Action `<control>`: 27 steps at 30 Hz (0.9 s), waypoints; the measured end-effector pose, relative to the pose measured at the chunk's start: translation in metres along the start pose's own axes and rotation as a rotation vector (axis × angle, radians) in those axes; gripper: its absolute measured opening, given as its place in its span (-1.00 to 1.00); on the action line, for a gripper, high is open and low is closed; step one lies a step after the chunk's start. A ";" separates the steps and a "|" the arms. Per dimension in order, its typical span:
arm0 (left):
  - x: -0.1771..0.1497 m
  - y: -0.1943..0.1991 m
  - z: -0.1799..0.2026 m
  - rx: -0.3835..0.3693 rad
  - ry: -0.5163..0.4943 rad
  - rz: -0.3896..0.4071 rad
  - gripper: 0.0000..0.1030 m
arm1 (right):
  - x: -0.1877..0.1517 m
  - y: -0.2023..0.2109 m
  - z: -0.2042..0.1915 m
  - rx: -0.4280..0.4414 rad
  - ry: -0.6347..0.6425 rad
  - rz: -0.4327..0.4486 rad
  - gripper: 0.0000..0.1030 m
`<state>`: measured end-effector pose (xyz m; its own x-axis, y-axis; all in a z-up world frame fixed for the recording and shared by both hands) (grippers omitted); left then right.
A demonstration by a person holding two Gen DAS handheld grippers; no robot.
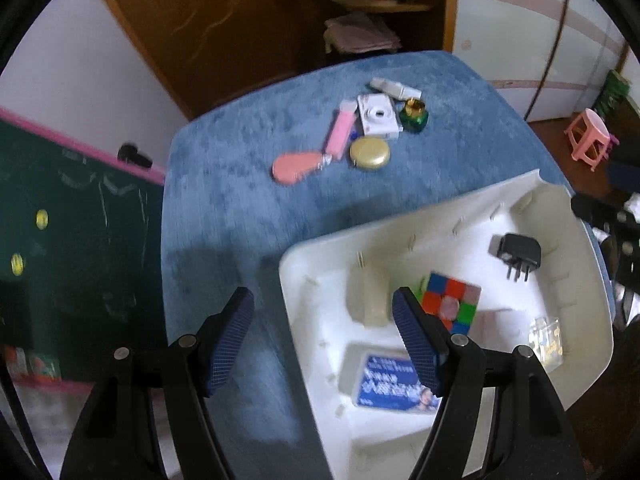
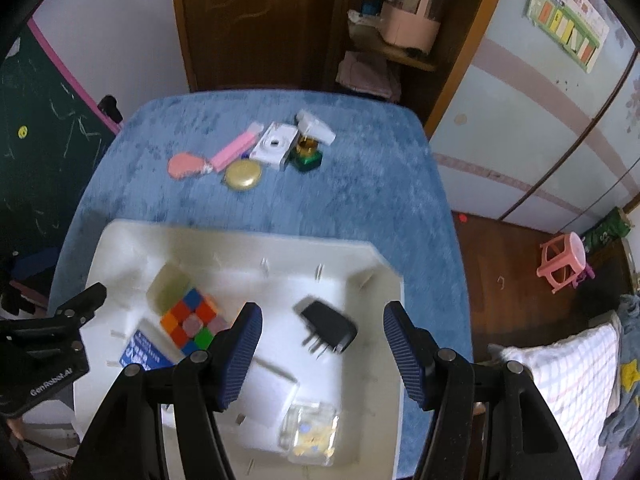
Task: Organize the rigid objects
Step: 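Withdraw both open tools from the tray toward the remaining items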
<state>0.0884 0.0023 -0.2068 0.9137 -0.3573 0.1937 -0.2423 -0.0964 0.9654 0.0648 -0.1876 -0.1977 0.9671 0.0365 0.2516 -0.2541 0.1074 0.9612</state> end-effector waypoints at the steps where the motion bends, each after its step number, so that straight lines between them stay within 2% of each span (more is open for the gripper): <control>1: 0.009 0.002 -0.003 -0.001 -0.018 0.004 0.45 | 0.008 0.002 0.003 0.003 0.002 0.005 0.24; 13: 0.097 0.001 -0.034 -0.031 -0.132 0.011 0.45 | 0.106 0.019 0.041 -0.017 0.033 0.091 0.24; 16: 0.114 -0.008 -0.040 -0.006 -0.172 0.013 0.46 | 0.133 0.016 0.049 -0.030 0.049 0.112 0.24; 20: 0.134 -0.033 -0.039 0.001 -0.269 -0.023 0.46 | 0.162 -0.005 0.049 0.004 0.098 0.099 0.24; 23: 0.142 -0.060 -0.034 0.015 -0.354 -0.057 0.46 | 0.180 -0.038 0.043 0.058 0.156 0.056 0.24; 27: 0.145 -0.099 -0.024 0.026 -0.478 -0.117 0.46 | 0.189 -0.082 0.029 0.079 0.233 -0.001 0.24</control>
<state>0.2526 -0.0174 -0.2698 0.6846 -0.7286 -0.0241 -0.1605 -0.1829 0.9699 0.2687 -0.2185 -0.2258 0.9372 0.2652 0.2264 -0.2428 0.0303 0.9696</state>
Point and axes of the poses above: each gripper's, at about its wrist camera, not at the fingertips, and y roughly against the way its jaws point, z to its right, x to its top, the point moved 6 cm from there along -y, roughly the way its jaws point, and after that the axes turned 12 degrees about -z, right-handed, at the moved point
